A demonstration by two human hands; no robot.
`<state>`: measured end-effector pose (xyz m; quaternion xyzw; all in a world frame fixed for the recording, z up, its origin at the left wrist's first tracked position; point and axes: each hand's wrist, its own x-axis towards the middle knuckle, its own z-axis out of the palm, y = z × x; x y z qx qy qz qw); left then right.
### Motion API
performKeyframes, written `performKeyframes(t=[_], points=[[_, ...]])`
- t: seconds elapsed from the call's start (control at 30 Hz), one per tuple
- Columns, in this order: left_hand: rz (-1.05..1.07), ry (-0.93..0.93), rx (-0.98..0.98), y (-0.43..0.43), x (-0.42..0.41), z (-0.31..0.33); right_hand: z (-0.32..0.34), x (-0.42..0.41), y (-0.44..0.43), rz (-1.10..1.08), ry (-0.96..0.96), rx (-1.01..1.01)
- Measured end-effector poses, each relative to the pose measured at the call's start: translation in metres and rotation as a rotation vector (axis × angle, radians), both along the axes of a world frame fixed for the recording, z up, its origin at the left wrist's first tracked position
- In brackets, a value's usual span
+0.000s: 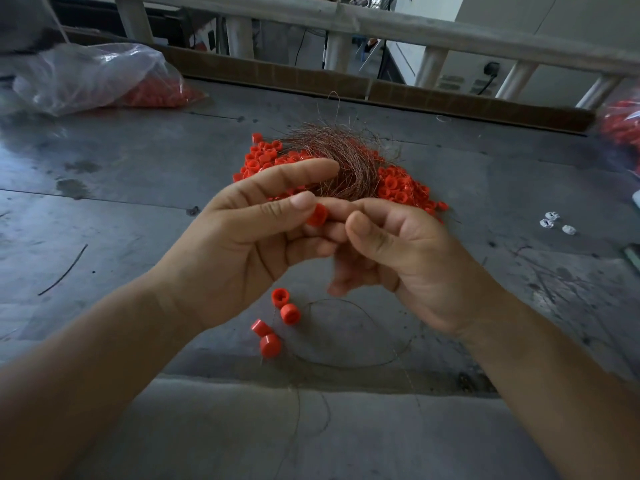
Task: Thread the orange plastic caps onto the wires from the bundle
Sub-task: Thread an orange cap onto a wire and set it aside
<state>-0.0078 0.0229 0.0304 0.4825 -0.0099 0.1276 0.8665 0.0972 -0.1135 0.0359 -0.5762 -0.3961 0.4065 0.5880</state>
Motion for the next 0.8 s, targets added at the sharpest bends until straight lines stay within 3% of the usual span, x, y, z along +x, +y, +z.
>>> performKeyframes(t=[0.13,0.23,0.37,0.47,0.53,0.63,0.8], points=[[0.030,-0.002,0.049,0.003,-0.001,0.002,0.006,0.004,-0.005,-0.037,0.035,-0.009],[0.110,0.021,0.207,0.008,-0.003,0.005,0.010,0.008,-0.009,-0.082,-0.034,-0.049],[0.184,0.219,0.660,0.018,-0.005,0.002,0.012,0.018,-0.014,-0.103,-0.294,-0.180],[0.169,0.294,1.213,0.019,-0.003,-0.007,0.007,0.022,-0.013,-0.072,-0.555,-0.342],[0.091,0.317,1.476,0.017,-0.001,-0.014,0.001,0.020,-0.009,-0.044,-0.707,-0.416],[0.033,0.317,1.535,0.018,-0.002,-0.015,-0.009,0.013,-0.003,0.005,-0.927,-0.503],[-0.244,0.288,1.542,0.017,0.004,-0.020,-0.011,0.010,-0.001,0.047,-0.966,-0.536]])
